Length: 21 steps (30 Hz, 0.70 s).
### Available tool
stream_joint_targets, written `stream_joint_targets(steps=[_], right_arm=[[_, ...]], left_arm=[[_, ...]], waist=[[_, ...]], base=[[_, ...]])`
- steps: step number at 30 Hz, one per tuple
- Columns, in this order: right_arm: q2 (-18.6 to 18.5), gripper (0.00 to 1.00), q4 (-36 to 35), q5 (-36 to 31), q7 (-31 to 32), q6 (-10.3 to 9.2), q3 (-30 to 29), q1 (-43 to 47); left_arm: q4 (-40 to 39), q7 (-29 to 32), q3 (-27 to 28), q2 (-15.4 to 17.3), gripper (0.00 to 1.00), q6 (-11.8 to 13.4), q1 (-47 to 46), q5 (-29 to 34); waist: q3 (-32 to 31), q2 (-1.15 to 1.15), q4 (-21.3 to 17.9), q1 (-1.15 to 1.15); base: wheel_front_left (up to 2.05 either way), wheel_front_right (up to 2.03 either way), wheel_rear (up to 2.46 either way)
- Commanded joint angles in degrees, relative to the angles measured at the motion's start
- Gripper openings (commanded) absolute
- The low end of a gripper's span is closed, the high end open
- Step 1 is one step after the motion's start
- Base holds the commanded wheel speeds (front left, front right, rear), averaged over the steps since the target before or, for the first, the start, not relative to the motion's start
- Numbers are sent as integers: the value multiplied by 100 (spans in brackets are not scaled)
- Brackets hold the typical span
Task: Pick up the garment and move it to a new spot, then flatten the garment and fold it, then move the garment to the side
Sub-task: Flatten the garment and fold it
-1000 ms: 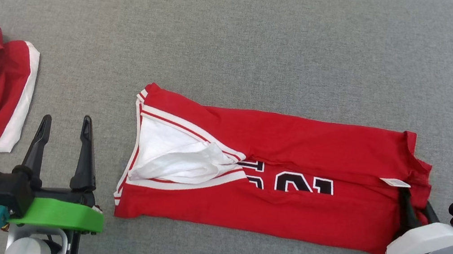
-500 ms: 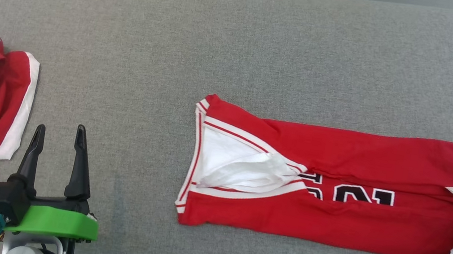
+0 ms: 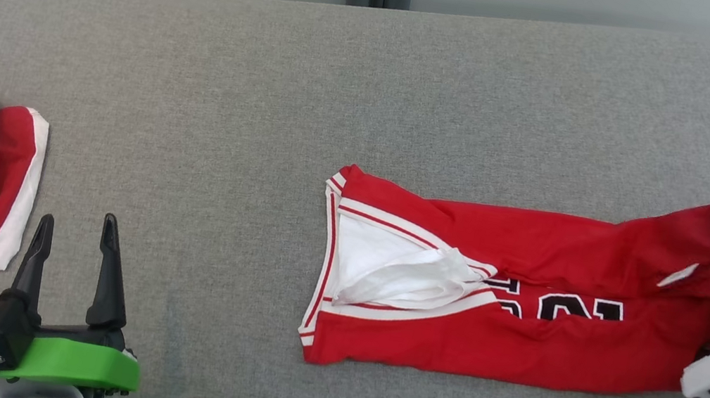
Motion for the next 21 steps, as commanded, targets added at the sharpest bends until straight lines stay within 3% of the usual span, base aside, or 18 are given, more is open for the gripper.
stream_joint_targets(steps=[1, 10, 21], right_arm=[[67, 0, -128, -69, -4, -9, 99, -70], [688, 0, -883, -190, 230, -9, 827, -243], [1484, 0, -834, -340, 389, -8, 1675, -518]], left_arm=[[15, -2, 7, 7, 100, -3, 78, 76], [48, -2, -40, 8, 100, -21, -30, 68], [117, -2, -245, 8, 100, 31, -153, -42]], waist=[[-25, 0, -3, 0], [-16, 0, 123, 0], [17, 0, 442, 0]], base=[[0, 0, 0], [0, 0, 0], [0, 0, 0]])
